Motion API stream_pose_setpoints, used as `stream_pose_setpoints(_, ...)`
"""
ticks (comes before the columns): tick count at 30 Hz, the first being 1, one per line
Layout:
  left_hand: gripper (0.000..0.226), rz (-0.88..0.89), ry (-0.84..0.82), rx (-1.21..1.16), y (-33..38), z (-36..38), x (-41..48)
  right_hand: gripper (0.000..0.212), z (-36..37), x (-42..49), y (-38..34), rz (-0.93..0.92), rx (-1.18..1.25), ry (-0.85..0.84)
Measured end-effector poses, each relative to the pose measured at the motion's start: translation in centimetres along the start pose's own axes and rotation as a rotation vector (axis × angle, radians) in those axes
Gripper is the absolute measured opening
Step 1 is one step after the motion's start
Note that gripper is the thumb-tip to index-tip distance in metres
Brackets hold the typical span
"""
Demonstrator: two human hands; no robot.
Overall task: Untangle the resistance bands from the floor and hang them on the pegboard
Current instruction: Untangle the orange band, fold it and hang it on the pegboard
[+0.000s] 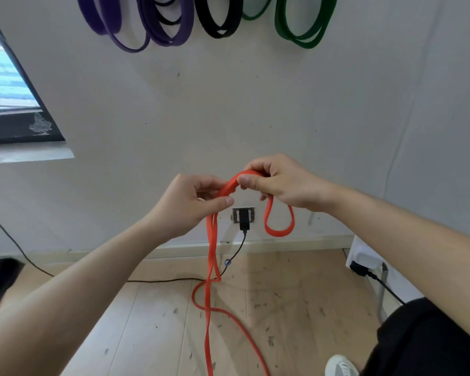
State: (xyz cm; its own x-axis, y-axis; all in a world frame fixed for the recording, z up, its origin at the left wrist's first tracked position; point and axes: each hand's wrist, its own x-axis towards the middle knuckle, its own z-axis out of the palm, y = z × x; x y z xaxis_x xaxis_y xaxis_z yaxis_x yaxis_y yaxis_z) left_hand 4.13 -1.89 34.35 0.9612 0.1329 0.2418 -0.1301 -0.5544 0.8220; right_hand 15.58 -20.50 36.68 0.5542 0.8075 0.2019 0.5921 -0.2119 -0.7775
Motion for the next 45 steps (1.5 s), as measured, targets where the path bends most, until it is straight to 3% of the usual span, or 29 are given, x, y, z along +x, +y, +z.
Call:
stream_pose_setpoints(10,0.009,-0.04,-0.073,-0.1,1.1,0.4,-0.1,0.017,-3.0,0.2,-0.5,-0.161,0.183,0.361)
stream_pose_setpoints(16,0.014,-0.029,0.016,-0.21,1.1,0.4,-0.2,0.021,-4.9,0.6,1.5,-0.136,0.244,0.496)
stream_pose_setpoints(22,0.01,-0.02,0.101,-0.133,0.8,-0.3,-0.1,0.024,-5.5,0.3,4.7,-0.021,0.22,0.396)
stream_pose_setpoints(27,0.012,-0.039,0.165,-0.211,0.9,-0.5,0.2,0.036,-5.4,-0.3,6.3,0.121,0.197,0.115)
stream_pose_setpoints(30,0.013,-0.036,0.171,-0.263,1.2,-0.3,0.2,0.028,-4.5,-0.7,6.2,0.188,0.11,-0.06)
stream_pose_setpoints(34,0.014,-0.017,0.121,-0.22,1.4,0.3,0.3,0.03,-1.8,-0.5,4.2,0.173,0.216,-0.252)
stream_pose_setpoints(39,0.015,0.023,0.116,-0.148,1.2,0.3,0.4,0.024,0.6,0.4,1.4,0.037,0.373,-0.088)
stream_pose_setpoints(45,0.016,0.074,0.121,-0.069,0.9,-0.1,0.3,0.012,0.6,0.6,0.7,0.018,0.26,0.039)
